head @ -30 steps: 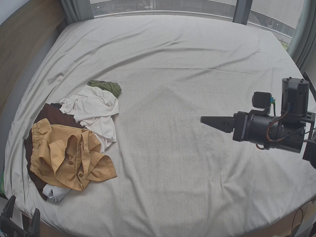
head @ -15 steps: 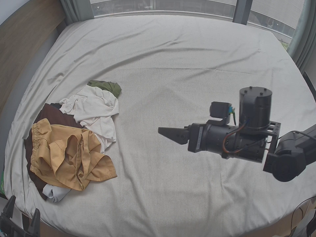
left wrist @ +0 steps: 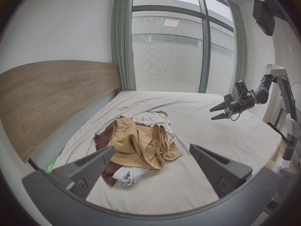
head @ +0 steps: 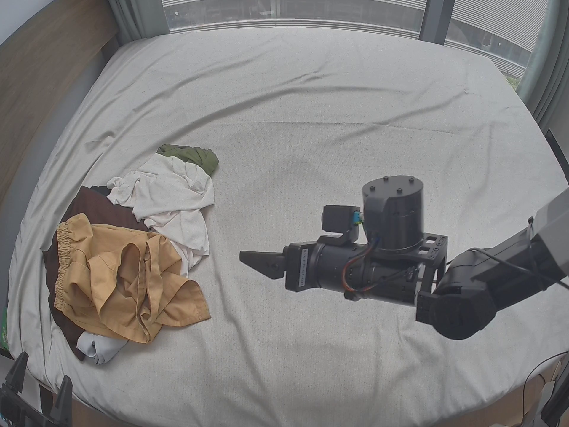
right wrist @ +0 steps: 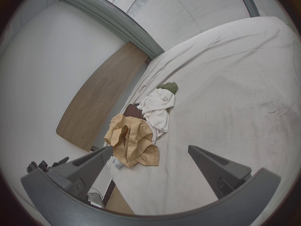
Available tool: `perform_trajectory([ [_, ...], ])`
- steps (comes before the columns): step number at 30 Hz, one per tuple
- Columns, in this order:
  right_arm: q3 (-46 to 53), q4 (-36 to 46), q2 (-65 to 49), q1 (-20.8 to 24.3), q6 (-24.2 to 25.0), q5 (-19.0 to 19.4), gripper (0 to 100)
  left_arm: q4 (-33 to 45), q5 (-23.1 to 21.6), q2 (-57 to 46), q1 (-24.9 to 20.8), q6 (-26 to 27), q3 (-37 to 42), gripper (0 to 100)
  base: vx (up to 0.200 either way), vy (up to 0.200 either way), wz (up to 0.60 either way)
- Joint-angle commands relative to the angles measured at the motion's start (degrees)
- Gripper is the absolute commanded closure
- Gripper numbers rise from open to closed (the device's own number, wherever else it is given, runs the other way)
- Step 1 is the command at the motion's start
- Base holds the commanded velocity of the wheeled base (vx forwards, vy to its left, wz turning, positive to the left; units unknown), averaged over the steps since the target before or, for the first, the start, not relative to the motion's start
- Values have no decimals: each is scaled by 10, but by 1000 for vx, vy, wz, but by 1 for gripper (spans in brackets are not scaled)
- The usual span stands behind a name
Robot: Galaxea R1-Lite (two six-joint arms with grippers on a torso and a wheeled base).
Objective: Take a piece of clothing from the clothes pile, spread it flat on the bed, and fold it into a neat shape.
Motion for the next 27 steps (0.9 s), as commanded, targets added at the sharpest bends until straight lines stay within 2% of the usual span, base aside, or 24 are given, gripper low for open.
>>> perform_trajectory([
  [1,-17,-13,48,21,2,-1,0,0,0,-9,0,-1,10,0,0,0,0],
  [9,-60,-38,121,47,0,-2,0,0,0,-9,0,-1,10,0,0,0,0],
  [27,-149,9,205,68,10,-2,0,0,0,-9,0,1,10,0,0,0,0],
])
